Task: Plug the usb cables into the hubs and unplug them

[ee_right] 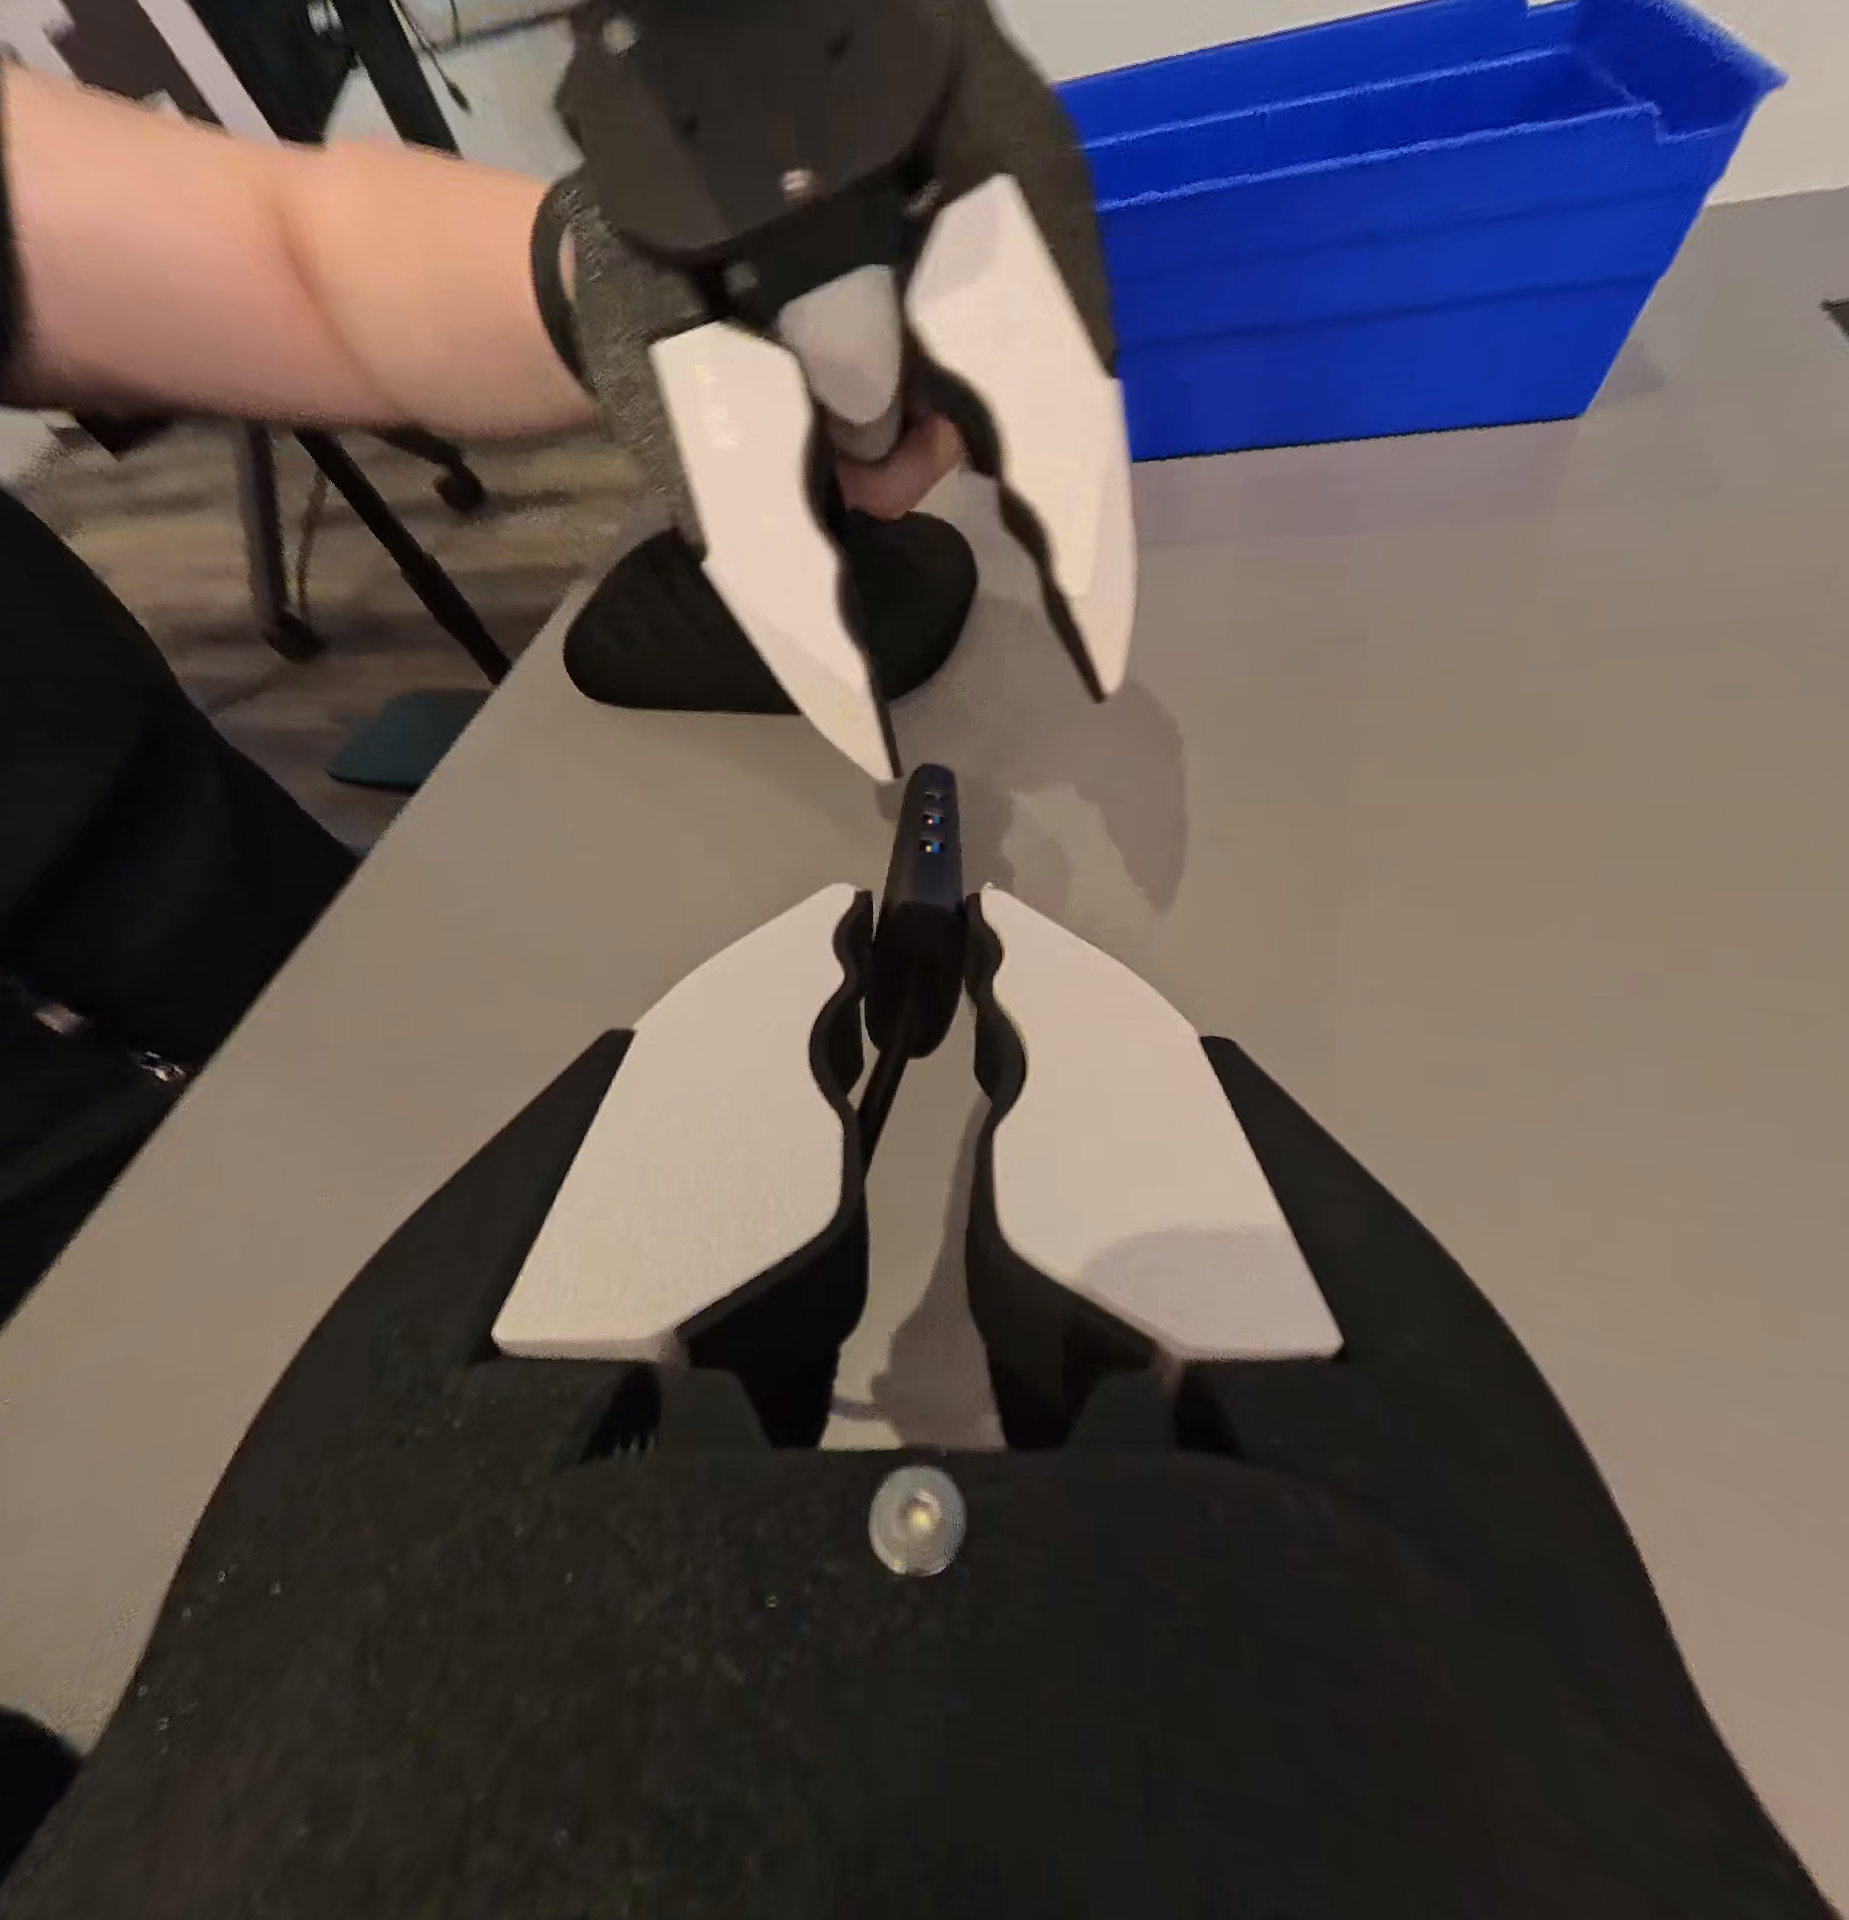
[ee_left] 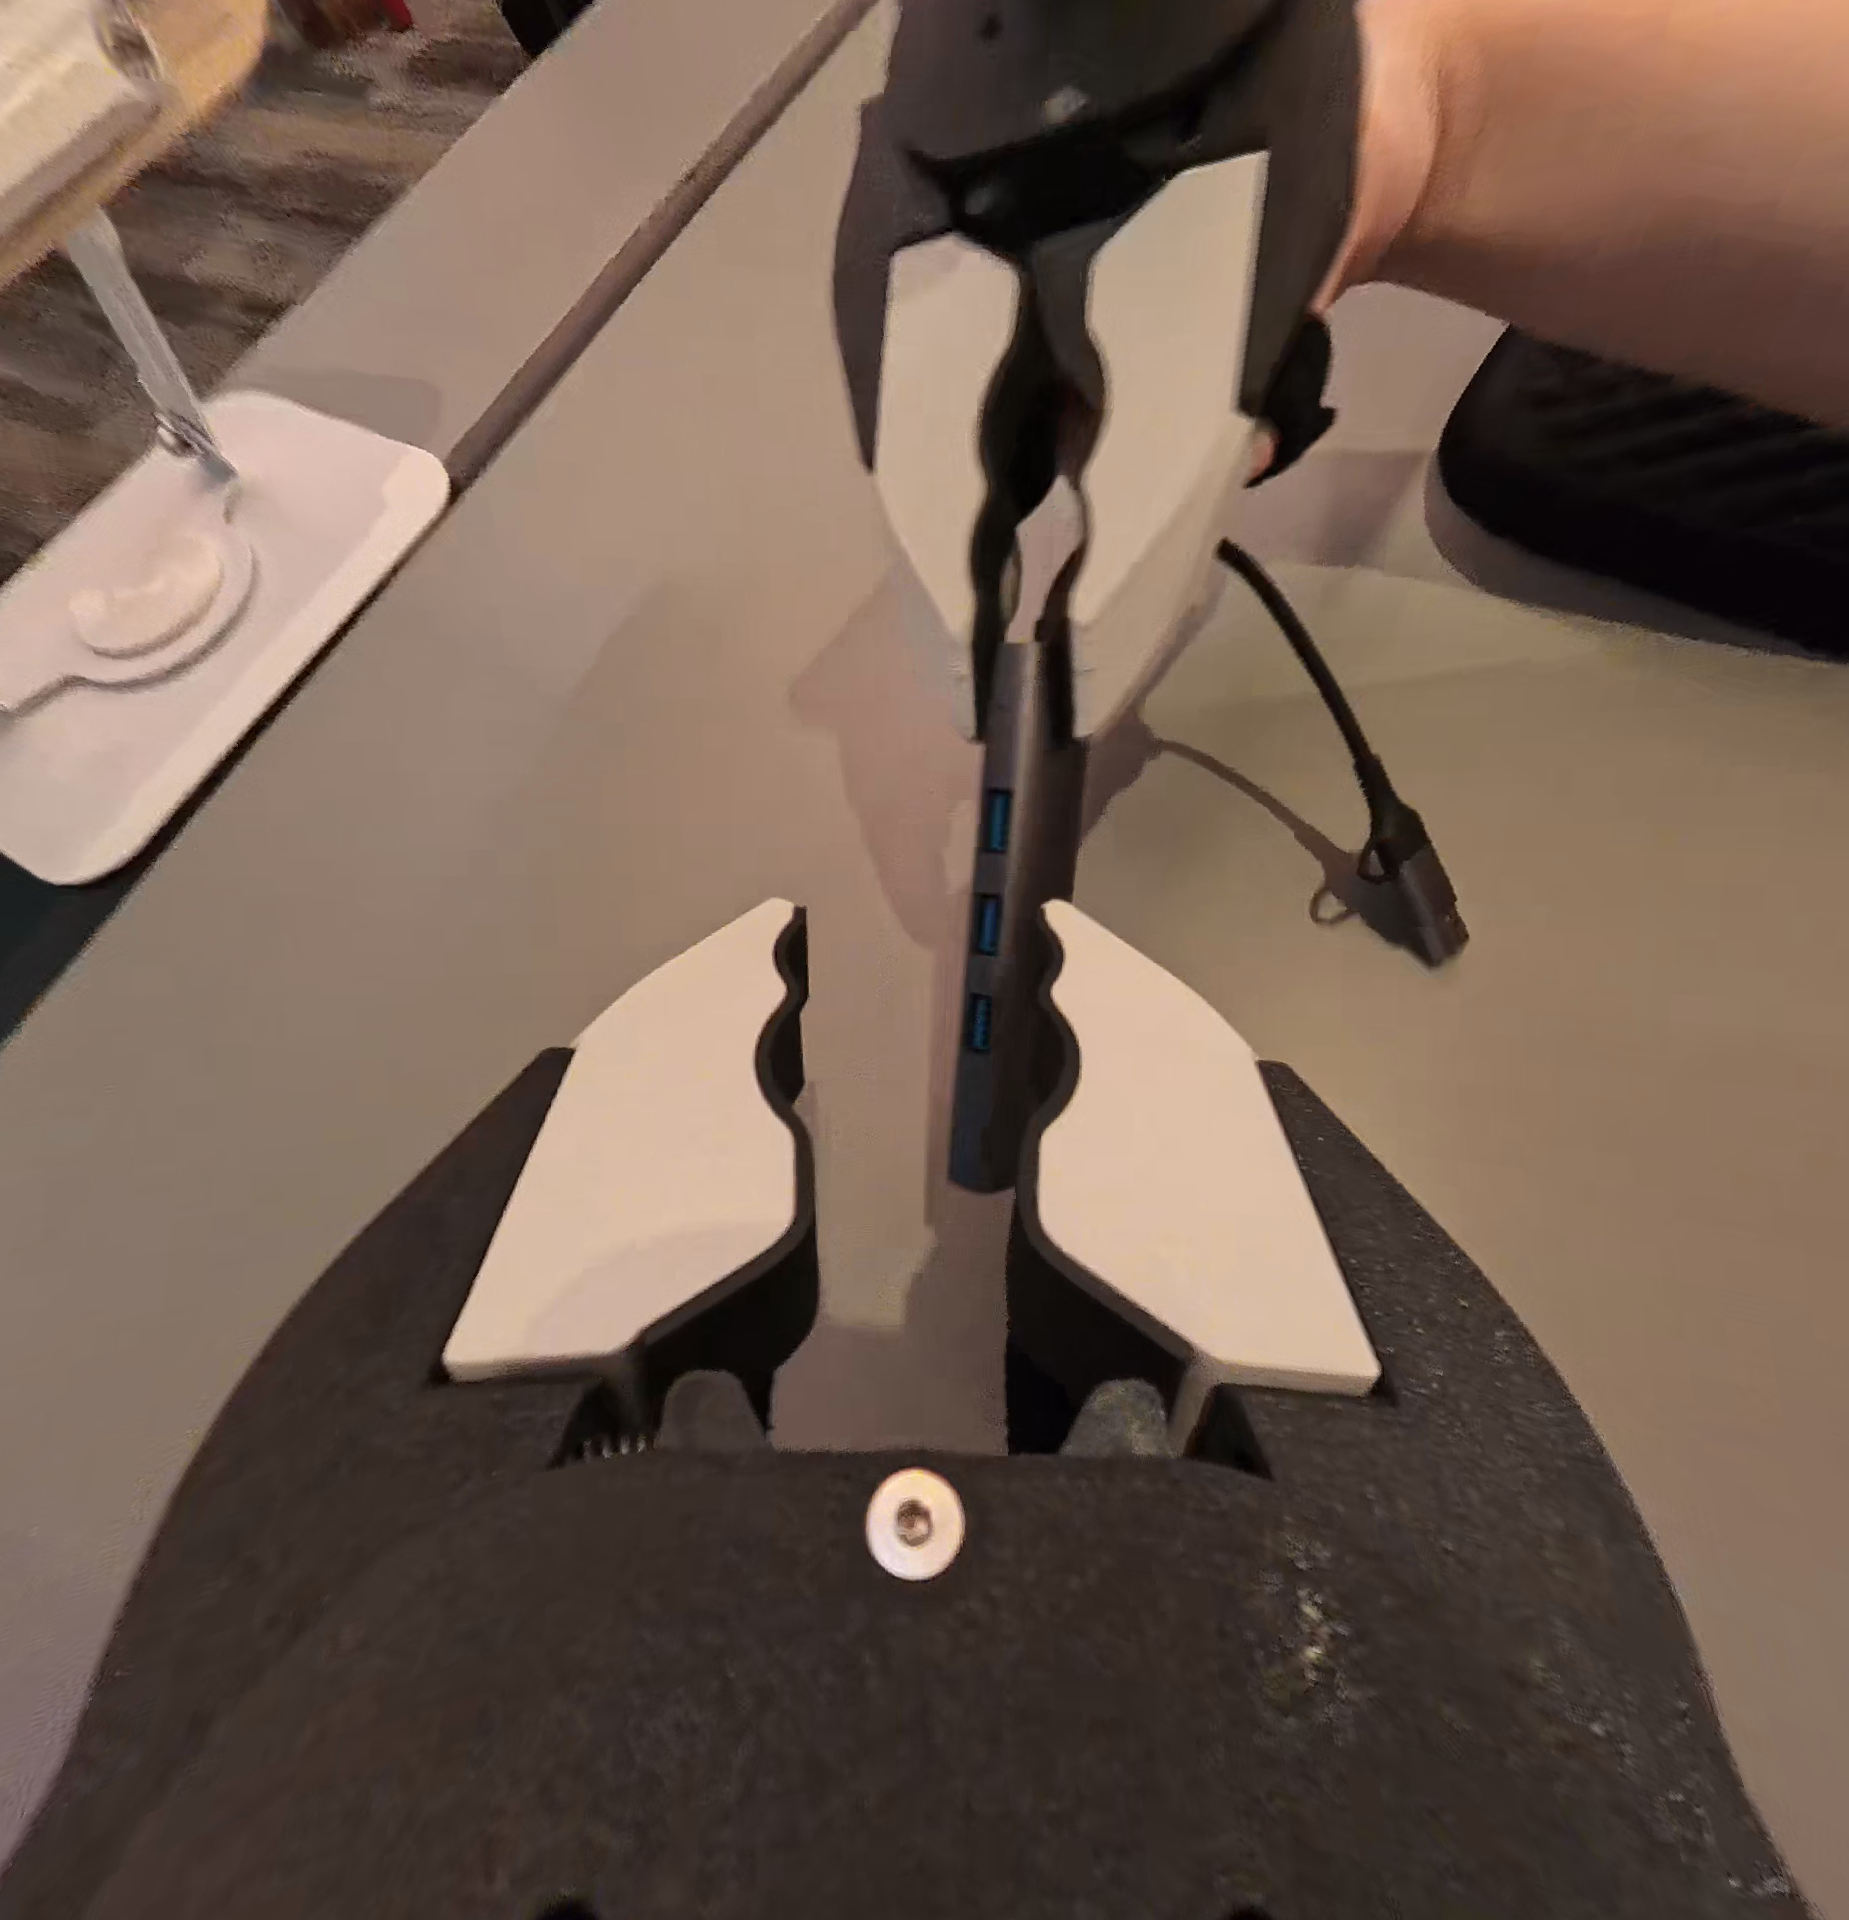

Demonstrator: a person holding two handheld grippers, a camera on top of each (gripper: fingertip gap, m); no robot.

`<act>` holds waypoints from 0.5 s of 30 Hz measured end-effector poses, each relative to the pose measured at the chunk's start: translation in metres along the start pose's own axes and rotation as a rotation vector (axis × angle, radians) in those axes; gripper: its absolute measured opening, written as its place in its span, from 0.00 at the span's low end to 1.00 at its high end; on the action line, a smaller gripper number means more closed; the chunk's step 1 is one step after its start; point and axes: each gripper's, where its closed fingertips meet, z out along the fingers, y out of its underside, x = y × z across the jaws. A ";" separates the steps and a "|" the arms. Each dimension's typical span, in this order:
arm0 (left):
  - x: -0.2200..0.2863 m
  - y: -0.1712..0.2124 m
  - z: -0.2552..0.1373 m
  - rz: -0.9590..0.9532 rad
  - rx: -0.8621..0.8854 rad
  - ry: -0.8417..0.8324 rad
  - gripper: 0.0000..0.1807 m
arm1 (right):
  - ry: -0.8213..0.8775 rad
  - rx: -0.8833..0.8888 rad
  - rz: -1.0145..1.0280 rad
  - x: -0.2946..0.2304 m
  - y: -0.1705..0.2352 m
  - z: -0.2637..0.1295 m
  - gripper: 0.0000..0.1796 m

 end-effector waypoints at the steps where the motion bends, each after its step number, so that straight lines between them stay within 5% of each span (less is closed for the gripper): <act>1: 0.000 0.006 0.000 -0.023 -0.018 0.032 0.24 | 0.023 -0.018 -0.039 -0.002 0.000 0.000 0.09; 11: 0.027 0.033 0.024 -0.081 -0.003 0.221 0.27 | 0.195 -0.083 -0.274 -0.010 -0.013 -0.018 0.09; 15: 0.017 0.022 0.035 -0.006 0.053 0.116 0.12 | 0.203 -0.099 -0.267 -0.009 -0.011 -0.026 0.09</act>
